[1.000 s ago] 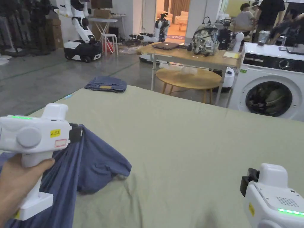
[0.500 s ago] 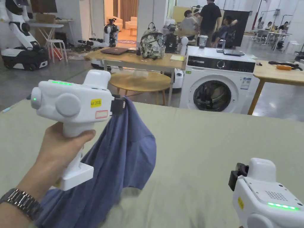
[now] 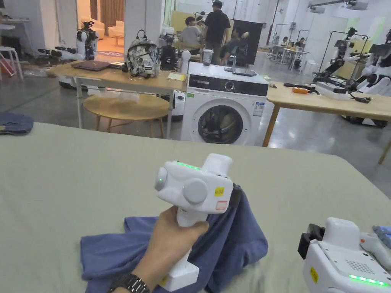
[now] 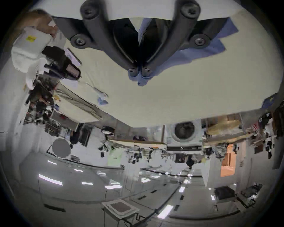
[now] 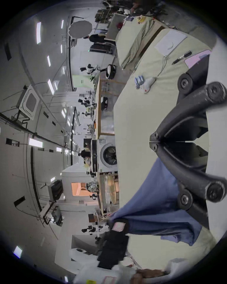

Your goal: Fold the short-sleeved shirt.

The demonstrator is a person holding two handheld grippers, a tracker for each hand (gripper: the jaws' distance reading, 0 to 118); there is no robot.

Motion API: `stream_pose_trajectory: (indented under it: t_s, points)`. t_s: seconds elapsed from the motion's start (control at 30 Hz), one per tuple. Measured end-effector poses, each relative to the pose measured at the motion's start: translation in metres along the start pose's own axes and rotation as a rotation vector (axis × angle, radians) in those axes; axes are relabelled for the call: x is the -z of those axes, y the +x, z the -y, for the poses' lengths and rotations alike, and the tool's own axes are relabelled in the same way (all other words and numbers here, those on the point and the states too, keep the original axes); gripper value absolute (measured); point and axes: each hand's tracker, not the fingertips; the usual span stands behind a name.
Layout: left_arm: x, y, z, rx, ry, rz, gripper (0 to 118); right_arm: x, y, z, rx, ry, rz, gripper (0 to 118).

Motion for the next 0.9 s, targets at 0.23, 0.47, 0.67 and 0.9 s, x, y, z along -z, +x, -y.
stream_pose_trajectory:
  t_s: [0.23,0.47,0.67,0.9]
  points:
    - [0.022,0.010,0.050,-0.046,-0.058,0.011,0,0.004,0.013,0.013,0.006,-0.041,0.019,0]
    - [-0.024,-0.004,0.054,-0.044,0.050,-0.073,59,0.009,0.002,0.016,0.022,-0.060,-0.016,0]
    - [-0.079,-0.034,0.059,-0.097,0.145,-0.158,62,0.012,-0.018,0.013,0.011,-0.052,-0.065,0]
    - [-0.139,-0.070,0.102,-0.157,0.197,-0.359,30,0.012,-0.043,0.007,-0.031,-0.024,-0.112,0]
